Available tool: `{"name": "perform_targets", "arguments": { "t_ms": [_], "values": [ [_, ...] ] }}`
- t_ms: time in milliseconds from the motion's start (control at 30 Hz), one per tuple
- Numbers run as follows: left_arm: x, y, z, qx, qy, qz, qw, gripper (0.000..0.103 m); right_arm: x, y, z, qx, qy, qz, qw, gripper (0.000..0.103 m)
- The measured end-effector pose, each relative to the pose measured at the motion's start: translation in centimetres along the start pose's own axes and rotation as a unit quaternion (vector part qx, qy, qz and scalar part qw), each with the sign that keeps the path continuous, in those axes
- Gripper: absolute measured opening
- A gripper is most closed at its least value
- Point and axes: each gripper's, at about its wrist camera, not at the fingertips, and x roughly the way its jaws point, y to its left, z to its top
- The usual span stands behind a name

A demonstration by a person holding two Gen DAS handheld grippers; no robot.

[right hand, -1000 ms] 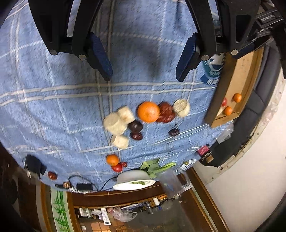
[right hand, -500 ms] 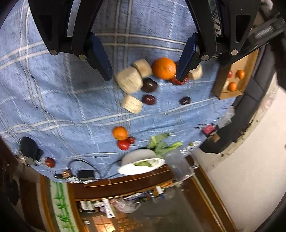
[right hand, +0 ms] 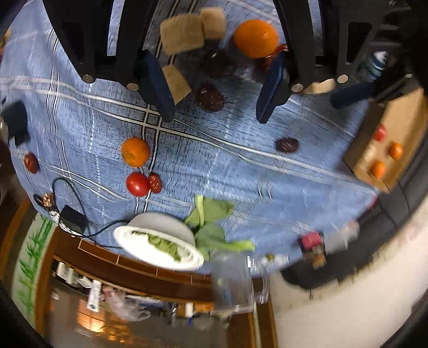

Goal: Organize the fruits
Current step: 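Grasp a white yam cube with the left gripper, then lift the white cube with the left gripper while the right gripper grasps another white cube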

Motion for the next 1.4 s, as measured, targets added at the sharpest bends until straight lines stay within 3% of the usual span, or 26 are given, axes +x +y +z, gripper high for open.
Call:
{"name": "perform_targets", "arguments": {
  "t_ms": [133,200,300,367,433,533,833,967,1000,1067,1100,1133,1333,1400],
  "values": [
    [0.0,0.0,0.0,0.005,0.0,-0.002,1.0,0.049,1.1,0.5,0.1,-0.052,0.025,-0.037,0.998,0.066],
    [0.0,0.0,0.0,0.011,0.001,0.004,0.9999,0.036,1.9,1.1,0.1,-0.094,0.038,-0.059,0.993,0.066],
    [0.0,-0.2,-0.1,0.014,0.004,-0.005,0.9999,0.033,2.2,0.9,0.6,-0.124,0.058,-0.043,0.99,0.061],
    [-0.1,0.0,-0.2,0.011,0.005,-0.009,0.9999,0.032,2.2,1.0,0.7,-0.138,0.066,-0.037,0.988,0.053],
    [-0.2,0.5,-0.2,-0.002,0.007,-0.019,0.9998,0.032,1.8,1.3,0.8,-0.155,0.069,-0.045,0.985,0.033],
    [-0.3,0.8,-0.2,-0.012,0.008,-0.026,0.9996,0.031,1.1,0.6,1.2,-0.127,0.068,-0.016,0.989,0.015],
    [-1.0,1.1,-0.3,-0.023,0.0,-0.026,0.9994,0.026,-0.3,-1.8,1.4,-0.036,0.046,0.026,0.998,0.015],
    [-0.9,1.3,-0.3,-0.03,0.0,-0.03,0.9991,0.026,-0.9,-2.9,1.4,-0.01,0.032,0.013,0.999,0.016],
    [-0.9,1.3,-0.3,-0.03,0.002,-0.03,0.9991,0.028,-0.9,-3.4,1.4,0.001,0.032,0.014,0.999,0.018],
    [-0.3,1.2,-0.4,-0.03,0.013,-0.029,0.9991,0.03,-0.9,-4.4,1.1,0.023,0.032,0.005,0.999,0.033],
    [-0.3,1.1,-0.4,-0.025,0.01,-0.025,0.9993,0.03,-0.9,-4.6,0.9,0.027,0.031,0.003,0.999,0.047],
    [-0.3,0.9,-0.4,-0.019,0.009,-0.021,0.9996,0.03,-0.9,-4.8,0.6,0.03,0.03,0.002,0.999,0.054],
    [-0.1,-0.3,-0.8,0.023,0.004,0.017,0.9996,0.026,0.5,-3.9,-0.8,0.016,0.05,-0.009,0.999,0.054],
    [-0.2,-0.1,-0.7,0.018,0.004,0.013,0.9997,0.025,1.1,-3.8,-1.2,0.011,0.056,-0.012,0.998,0.054]
  ]
}}
